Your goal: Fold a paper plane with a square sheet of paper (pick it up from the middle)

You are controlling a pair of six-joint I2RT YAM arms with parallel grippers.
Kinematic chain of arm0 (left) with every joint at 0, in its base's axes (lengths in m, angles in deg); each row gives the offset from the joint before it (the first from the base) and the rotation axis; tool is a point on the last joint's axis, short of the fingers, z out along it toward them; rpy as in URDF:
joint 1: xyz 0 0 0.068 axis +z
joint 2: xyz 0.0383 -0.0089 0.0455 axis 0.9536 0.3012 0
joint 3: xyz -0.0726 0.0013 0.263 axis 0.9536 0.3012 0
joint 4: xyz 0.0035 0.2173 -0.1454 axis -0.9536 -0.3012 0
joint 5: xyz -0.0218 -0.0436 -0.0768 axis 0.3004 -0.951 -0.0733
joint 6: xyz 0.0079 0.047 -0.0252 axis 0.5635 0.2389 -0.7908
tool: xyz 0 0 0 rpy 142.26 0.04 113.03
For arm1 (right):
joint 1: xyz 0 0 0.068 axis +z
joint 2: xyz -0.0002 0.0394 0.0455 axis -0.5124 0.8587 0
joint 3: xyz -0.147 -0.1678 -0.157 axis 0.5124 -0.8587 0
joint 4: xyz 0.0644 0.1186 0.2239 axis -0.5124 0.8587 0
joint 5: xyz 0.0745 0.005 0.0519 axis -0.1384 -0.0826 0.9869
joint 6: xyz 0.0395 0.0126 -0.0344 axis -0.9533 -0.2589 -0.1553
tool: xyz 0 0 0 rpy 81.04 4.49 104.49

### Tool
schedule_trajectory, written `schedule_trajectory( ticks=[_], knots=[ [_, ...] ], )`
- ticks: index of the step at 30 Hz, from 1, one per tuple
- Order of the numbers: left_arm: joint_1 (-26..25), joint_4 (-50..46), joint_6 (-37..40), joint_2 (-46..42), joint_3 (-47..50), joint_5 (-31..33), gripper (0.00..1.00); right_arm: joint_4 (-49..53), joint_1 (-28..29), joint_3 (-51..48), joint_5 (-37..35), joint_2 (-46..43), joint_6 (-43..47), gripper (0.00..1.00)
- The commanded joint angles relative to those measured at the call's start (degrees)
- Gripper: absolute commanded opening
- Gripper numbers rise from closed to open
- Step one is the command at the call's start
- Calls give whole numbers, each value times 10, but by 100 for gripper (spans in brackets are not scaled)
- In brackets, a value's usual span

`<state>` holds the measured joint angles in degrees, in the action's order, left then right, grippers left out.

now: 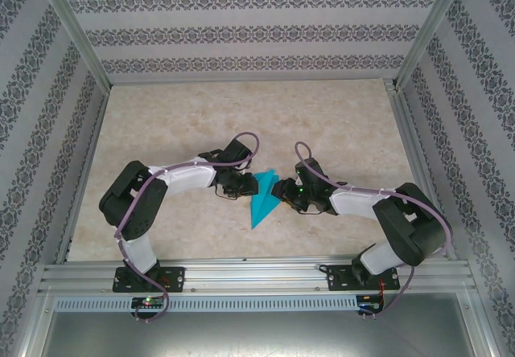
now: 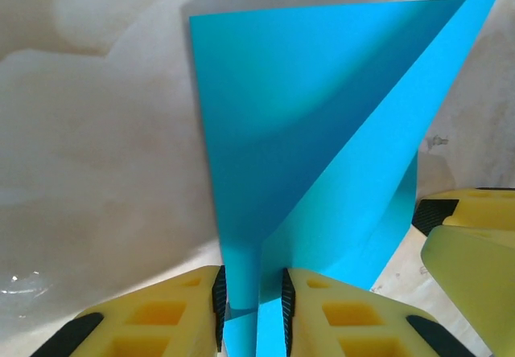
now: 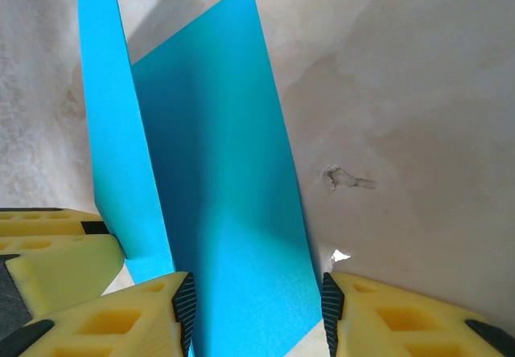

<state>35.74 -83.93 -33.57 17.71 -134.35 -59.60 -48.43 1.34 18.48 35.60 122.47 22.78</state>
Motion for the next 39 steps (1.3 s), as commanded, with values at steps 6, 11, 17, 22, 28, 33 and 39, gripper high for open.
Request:
schedule_trajectory(
  ticks=[6,11,17,22,28,33,39],
  knots=[
    [3,-15,14,25,-11,-2,28,-35,15,9,9,25,-18,47],
    [3,-15,16,33,-9,-5,27,-43,16,14,11,22,-24,46],
    [3,-7,13,39,-2,-12,25,-46,17,19,14,20,-26,46],
    [3,-6,11,40,-1,-14,25,-46,17,22,15,18,-25,46],
    [2,-1,7,42,1,-21,24,-76,17,26,28,29,-21,48],
    [2,-2,6,39,3,-19,23,-88,16,43,33,44,-16,49],
    [1,-1,3,38,6,-19,22,-97,13,72,51,69,0,50]
  ],
)
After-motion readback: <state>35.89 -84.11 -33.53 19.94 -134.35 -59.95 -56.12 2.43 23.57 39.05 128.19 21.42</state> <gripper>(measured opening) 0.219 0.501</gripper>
